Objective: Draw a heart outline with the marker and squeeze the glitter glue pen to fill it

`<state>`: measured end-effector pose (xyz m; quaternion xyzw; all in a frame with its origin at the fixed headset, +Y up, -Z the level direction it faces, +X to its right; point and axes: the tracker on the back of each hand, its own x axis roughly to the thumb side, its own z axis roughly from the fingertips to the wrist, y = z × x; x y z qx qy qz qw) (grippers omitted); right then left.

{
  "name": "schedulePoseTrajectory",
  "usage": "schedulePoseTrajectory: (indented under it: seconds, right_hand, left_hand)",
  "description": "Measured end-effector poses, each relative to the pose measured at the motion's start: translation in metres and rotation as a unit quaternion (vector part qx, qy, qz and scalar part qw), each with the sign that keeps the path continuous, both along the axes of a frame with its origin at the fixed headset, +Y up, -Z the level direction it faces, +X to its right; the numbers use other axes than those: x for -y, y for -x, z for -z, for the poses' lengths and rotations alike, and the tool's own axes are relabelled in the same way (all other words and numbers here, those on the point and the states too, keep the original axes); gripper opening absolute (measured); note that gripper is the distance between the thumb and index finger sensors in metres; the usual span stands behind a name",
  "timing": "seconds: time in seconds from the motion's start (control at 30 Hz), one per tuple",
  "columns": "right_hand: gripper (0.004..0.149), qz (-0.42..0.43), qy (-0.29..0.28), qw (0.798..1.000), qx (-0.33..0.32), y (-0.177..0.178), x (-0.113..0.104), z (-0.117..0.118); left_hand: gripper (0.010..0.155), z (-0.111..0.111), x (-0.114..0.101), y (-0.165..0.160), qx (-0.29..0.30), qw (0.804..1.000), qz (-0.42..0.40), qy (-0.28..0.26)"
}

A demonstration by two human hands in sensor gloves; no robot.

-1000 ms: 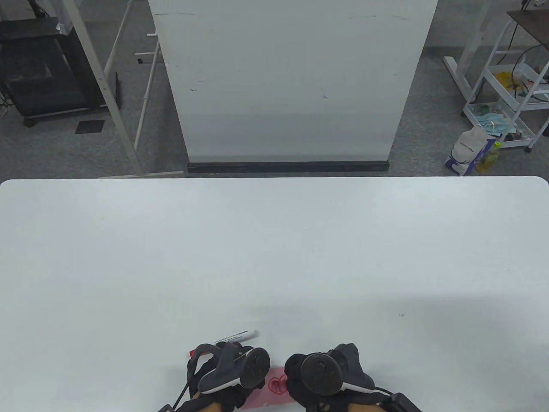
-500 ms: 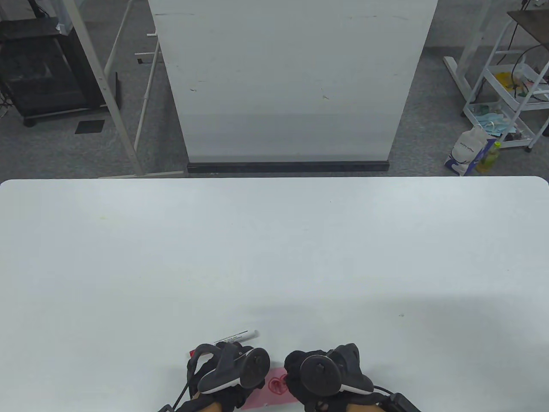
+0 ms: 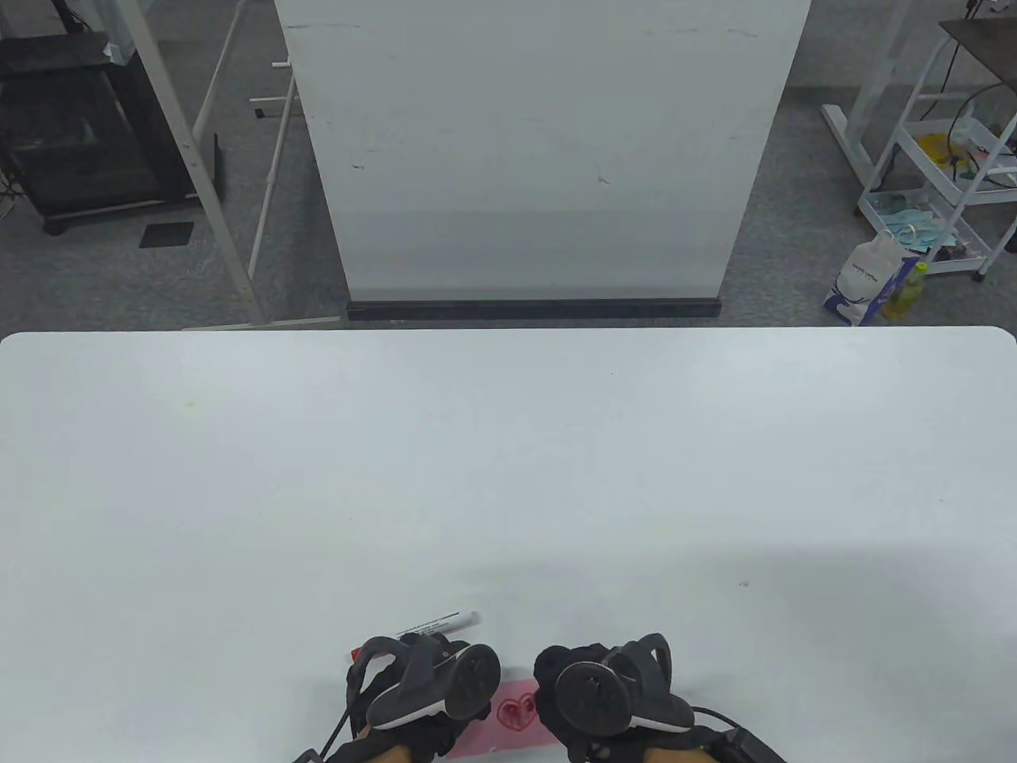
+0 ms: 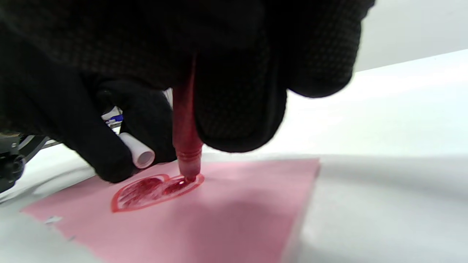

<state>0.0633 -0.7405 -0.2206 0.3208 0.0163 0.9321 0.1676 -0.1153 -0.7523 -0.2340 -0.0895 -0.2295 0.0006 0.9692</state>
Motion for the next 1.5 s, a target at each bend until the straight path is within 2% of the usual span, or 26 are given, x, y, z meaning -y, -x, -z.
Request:
schedulePoseTrajectory:
  seconds: [0.1,0.23,0.37,0.47,0.63,0.8,0.97,1.13,1.37,1.5]
  right_hand:
    - [0.031,0.023,0.027,0.999,-0.005,0.0007,0.0031,-0.0006]
    - [0.031,0.001,-0.021,1.000,0.011,0.0010,0.0010,-0.0001]
    - [0.032,-0.007,-0.003,1.000,-0.002,-0.0004,-0.0007,-0.0010]
    - [0.032,0.017,0.020,1.000,-0.009,0.0003,0.0027,-0.0009]
    - [0.031,-0.004,-0.020,1.000,0.014,-0.0004,0.0007,-0.0006]
    - [0.032,0.022,0.027,0.999,-0.002,0.0000,0.0033,-0.0006]
    - [0.031,0.008,-0.012,1.000,0.020,0.0008,0.0019,-0.0001]
    - [0.032,0.011,0.021,1.000,0.002,0.0012,0.0015,-0.0011]
    - [0.032,0.006,-0.005,1.000,0.022,-0.0003,0.0013,-0.0005]
    - [0.031,0.023,0.034,0.999,0.000,0.0005,0.0034,-0.0006]
  left_hand:
    - [0.047,-0.0001,0.0000,0.0001,0.000,1.000,0.000,0.000]
    - [0.047,-0.0001,0.0002,0.0002,0.000,1.000,0.000,-0.001]
    - [0.047,-0.0002,0.0001,0.0002,0.000,1.000,0.000,0.000]
    - [0.047,-0.0002,0.0002,0.0001,0.000,1.000,0.001,-0.001]
    - [0.047,-0.0002,0.0003,0.0002,0.000,1.000,0.001,-0.001]
    - [0.047,-0.0003,0.0003,0.0001,0.000,1.000,0.001,-0.001]
    - [0.047,-0.0002,0.0002,0.0000,0.000,1.000,0.001,-0.002]
    - [0.047,-0.0002,0.0003,0.0000,0.000,1.000,0.000,-0.001]
    - [0.047,-0.0004,0.0003,0.0001,0.000,1.000,0.001,-0.001]
    - [0.047,-0.0005,0.0003,0.0001,0.000,1.000,0.000,-0.001]
